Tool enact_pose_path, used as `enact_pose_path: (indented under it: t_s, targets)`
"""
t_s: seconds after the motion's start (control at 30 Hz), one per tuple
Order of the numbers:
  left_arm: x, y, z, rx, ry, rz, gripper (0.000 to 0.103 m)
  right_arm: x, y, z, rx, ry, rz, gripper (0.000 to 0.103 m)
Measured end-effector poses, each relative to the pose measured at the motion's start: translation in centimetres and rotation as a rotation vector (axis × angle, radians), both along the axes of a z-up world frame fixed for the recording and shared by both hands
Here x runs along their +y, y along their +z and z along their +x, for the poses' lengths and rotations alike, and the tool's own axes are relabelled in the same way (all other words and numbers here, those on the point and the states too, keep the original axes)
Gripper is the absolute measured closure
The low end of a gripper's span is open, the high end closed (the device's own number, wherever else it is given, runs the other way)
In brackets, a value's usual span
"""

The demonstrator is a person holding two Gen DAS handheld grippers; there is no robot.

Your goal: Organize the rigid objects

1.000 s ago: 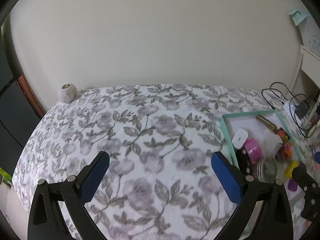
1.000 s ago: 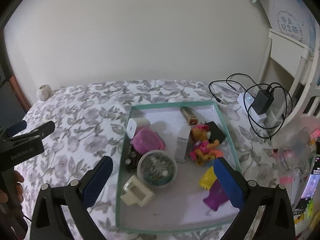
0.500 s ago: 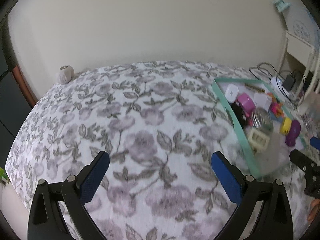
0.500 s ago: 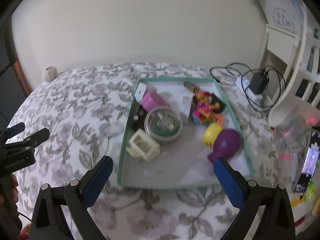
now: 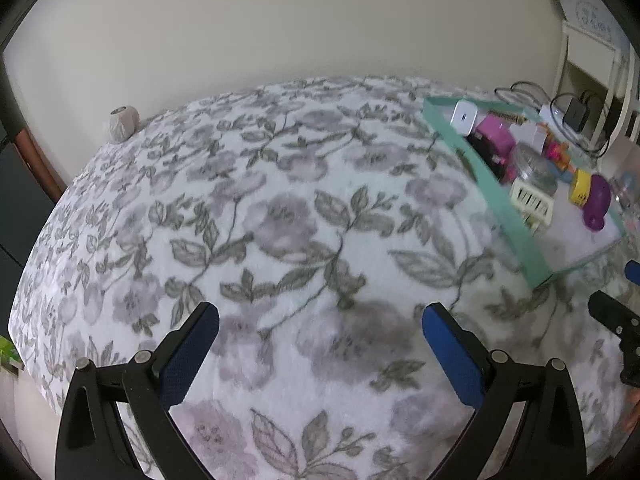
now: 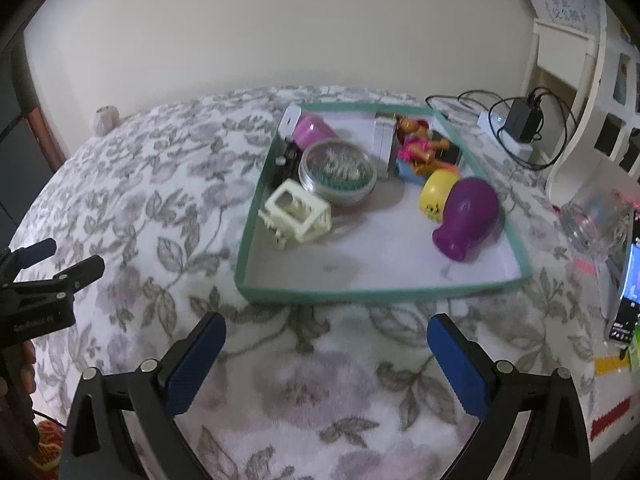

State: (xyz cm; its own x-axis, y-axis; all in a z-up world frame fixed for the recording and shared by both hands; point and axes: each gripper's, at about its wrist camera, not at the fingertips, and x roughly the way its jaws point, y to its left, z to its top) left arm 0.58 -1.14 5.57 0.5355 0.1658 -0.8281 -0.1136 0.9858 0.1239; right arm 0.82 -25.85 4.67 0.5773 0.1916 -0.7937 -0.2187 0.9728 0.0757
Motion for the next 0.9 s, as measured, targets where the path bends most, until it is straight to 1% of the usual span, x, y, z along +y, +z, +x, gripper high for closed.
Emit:
enact_pose_path:
  t_s: [0.1,0.13,0.27,0.57,0.7,0.9]
  targets:
    - [0.0,-1.2,-0.2,0.023,-0.004,-0.003,0.002,-0.1,-1.2,0.1,0.024,-0.010,-0.003,0.001]
    - [-0.1,-1.8,-0.2,0.043,-0.006,-0.003,0.002,-0.1,-1.5,0.2,0.032,-0.015,-0.003,0.001]
    - [-0.5,-2.8,0.0,0.069,-0.024,-0.012,0.002,0.0,-2.4,0.4,0.045,-0.023,-0.006,0.001]
    - [-1.8,-4.2,0.5,0.086,-0.066,-0.013,0.002,1.0,-3.6,0.8,0.051,-0.009,-0.016,0.001]
    - [-2.0,-4.2,0.5,0.072,-0.068,-0.015,0.002,1.3,-4.0,0.9,0.048,-0.008,-0.021,0.001]
    - [-1.5,-4.4,0.7,0.071,-0.061,-0.058,0.001,1.6,-4.8,1.1,0.052,-0.010,-0.038,0.001]
